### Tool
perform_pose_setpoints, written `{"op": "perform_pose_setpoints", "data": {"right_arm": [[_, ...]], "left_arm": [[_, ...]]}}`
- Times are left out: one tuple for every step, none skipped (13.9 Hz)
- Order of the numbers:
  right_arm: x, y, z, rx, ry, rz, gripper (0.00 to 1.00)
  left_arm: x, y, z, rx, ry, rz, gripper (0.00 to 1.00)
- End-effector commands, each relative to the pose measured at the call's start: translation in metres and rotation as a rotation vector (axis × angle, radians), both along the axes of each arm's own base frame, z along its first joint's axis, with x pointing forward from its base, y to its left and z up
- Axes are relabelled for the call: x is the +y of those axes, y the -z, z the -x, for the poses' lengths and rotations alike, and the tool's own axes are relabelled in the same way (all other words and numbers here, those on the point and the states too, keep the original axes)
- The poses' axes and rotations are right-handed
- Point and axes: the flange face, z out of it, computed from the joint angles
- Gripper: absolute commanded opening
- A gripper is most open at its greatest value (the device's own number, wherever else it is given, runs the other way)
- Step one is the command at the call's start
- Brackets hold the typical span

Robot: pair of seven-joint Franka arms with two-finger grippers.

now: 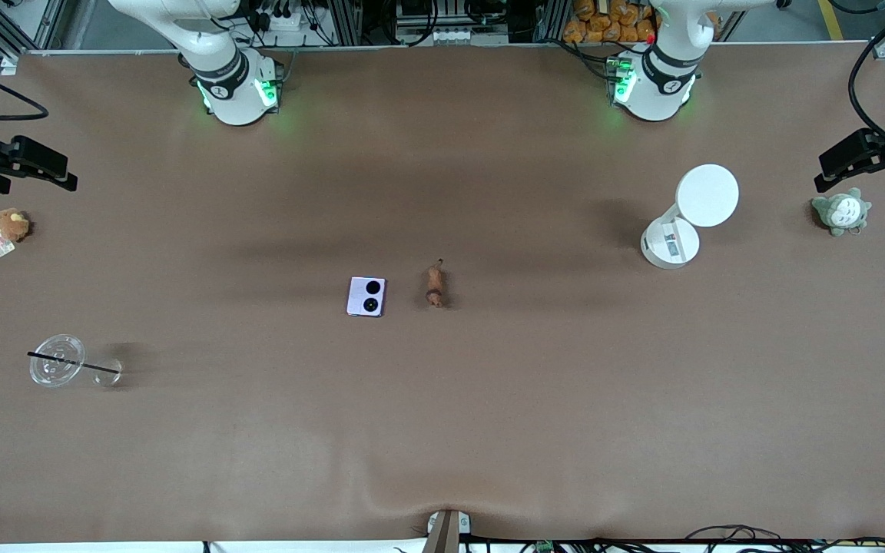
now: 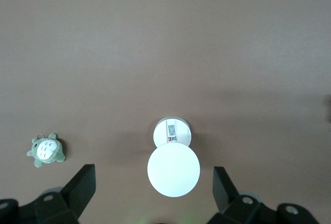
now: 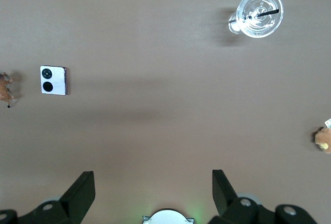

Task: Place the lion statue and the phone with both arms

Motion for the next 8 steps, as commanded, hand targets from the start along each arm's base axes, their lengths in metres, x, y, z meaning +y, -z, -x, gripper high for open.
{"op": "perform_pose_setpoints", "data": {"right_arm": [[0.0015,-0.0019,0.0012,0.002,0.018,-0.007,1.00],[0.0015,-0.0011,0.0007,0.003,0.018,-0.007,1.00],[0.0015,-0.0011,0.0007,0.003,0.018,-0.007,1.00],[0.0015,-0.0011,0.0007,0.003,0.018,-0.007,1.00],[0.0007,-0.0020,0.0011,0.000,0.020,-0.007,1.00],[0.0007,-0.0019,0.0012,0.002,0.019,-0.007,1.00],[0.0007,-0.0020,0.0011,0.000,0.020,-0.007,1.00],[0.0007,-0.0012,0.0006,0.002,0.020,-0.007,1.00]], "left_arm": [[0.0037,-0.0012,0.0035,0.001,0.009,0.015,1.00],[0.0030,-0.0025,0.0030,-0.002,0.008,0.014,1.00],[0.0022,-0.0016,0.0020,-0.001,0.009,0.014,1.00],[0.0022,-0.0015,0.0016,-0.001,0.009,0.014,1.00],[0.0014,0.0018,-0.0004,0.005,0.014,0.014,1.00],[-0.0002,0.0037,-0.0023,0.008,0.015,0.014,1.00],[-0.0011,0.0044,-0.0030,0.008,0.017,0.014,1.00],[-0.0028,0.0053,-0.0035,0.010,0.020,0.014,1.00]]}}
